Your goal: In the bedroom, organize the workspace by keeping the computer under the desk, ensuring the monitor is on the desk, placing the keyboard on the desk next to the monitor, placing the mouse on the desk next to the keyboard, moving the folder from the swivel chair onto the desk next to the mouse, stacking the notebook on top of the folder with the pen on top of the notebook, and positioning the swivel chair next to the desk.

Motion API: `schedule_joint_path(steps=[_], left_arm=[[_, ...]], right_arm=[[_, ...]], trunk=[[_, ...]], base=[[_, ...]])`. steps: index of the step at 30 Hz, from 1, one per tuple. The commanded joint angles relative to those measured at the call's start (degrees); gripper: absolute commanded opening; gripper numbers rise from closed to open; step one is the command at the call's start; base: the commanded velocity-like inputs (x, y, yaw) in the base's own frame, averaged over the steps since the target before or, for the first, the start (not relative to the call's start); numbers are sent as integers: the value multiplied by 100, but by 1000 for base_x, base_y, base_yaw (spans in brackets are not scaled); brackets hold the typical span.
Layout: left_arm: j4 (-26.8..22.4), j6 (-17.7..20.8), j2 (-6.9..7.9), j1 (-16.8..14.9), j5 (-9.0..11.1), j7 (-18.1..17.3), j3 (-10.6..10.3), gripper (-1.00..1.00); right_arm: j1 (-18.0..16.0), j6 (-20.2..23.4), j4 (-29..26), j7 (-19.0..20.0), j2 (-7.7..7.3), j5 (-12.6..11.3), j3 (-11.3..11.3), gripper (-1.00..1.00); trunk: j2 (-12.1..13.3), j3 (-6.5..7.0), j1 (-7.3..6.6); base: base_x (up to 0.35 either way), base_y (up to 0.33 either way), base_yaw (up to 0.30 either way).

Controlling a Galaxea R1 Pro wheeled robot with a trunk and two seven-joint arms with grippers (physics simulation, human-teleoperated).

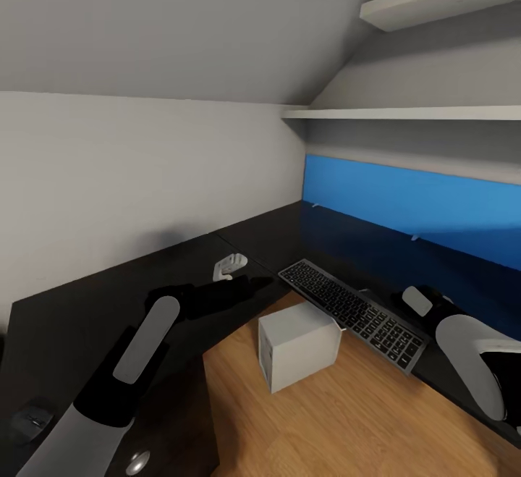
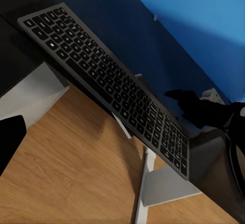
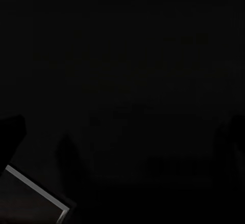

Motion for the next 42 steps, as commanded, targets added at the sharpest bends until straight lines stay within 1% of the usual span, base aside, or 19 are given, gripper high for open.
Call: schedule_joint_path(steps=[1,18,33,42], left_arm=[[-6,2,4,-5,60,57,-7,100],[-6,9,4,-5,62,59,-7,100],[-6,10,4,-5,67,64,-11,100],[-6,10,4,-5,64,65,-12,100]], right_arm=[[-1,43,-14,-29,-3,-28,41,100],[-1,42,-14,-28,-3,-28,45,100],[-1,42,-6,-16,8,-28,60,100],[-1,38,-5,-25,78,-7,63,100]], trunk=[[-3,-6,-1],[-3,-6,-1],[-3,-6,-1],[-3,-6,-1]], base=[[-7,-1,0],[-5,0,0],[-121,0,0],[-15,0,0]])
